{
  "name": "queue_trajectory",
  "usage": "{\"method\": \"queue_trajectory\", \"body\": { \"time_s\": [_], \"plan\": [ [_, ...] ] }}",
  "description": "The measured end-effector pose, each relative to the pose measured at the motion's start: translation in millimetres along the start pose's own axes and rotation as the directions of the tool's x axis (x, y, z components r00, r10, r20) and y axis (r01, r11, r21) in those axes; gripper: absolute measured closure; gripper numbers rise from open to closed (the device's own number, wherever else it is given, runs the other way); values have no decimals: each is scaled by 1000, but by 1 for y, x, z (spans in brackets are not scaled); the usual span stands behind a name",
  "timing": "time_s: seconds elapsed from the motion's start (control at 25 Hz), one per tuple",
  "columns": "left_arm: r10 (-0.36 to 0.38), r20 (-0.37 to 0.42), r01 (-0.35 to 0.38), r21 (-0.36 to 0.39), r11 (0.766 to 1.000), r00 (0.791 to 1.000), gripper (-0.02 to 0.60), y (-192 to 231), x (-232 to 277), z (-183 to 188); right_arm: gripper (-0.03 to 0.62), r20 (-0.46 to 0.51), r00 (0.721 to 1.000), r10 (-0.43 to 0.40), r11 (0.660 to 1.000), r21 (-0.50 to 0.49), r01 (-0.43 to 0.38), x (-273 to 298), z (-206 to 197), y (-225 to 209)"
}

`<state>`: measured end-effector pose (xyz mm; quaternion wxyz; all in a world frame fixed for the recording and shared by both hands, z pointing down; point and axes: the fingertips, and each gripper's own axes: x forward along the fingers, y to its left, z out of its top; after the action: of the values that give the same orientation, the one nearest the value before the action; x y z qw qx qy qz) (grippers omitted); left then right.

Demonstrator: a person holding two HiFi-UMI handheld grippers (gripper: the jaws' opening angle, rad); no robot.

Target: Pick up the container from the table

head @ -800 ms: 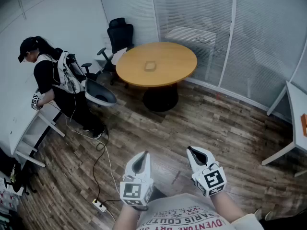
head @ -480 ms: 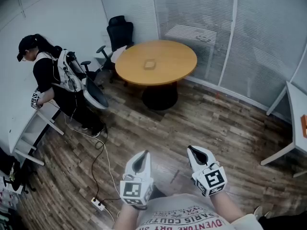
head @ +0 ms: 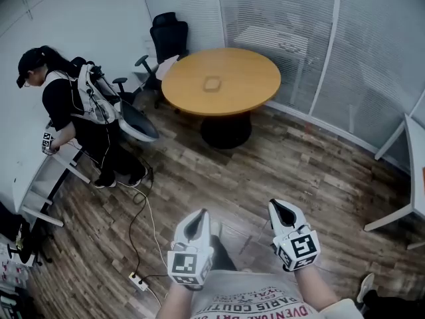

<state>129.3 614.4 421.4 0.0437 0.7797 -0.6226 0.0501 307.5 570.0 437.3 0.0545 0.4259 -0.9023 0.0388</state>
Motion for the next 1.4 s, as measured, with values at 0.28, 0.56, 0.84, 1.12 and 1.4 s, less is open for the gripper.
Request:
{"method": "queue_trajectory", "body": {
  "time_s": [0.28, 0.56, 0.84, 1.12, 1.4],
  "plan": [
    [-39, -10, 39, -23, 999, 999, 575, 58, 90, -3, 591, -41, 998, -39, 999, 20, 40, 97, -4, -34],
    [-63, 7, 63, -50, 997, 998, 575, 163, 207, 26, 591, -74, 995, -66, 997, 24, 68, 241, 24, -63],
    [-92, 30, 94, -67, 993, 995, 575, 271, 300, 65, 591, -87, 991, -100, 995, 17, 102, 374, 63, -72],
    [-109, 19, 110, -86, 990, 994, 575, 323, 363, 76, 591, -109, 988, -106, 994, 19, 108, 455, 77, -88],
    [-54, -12, 53, -96, 994, 998, 575, 352, 428, 55, 591, -117, 990, -77, 996, 39, 82, 524, 60, -134]
  ]
}}
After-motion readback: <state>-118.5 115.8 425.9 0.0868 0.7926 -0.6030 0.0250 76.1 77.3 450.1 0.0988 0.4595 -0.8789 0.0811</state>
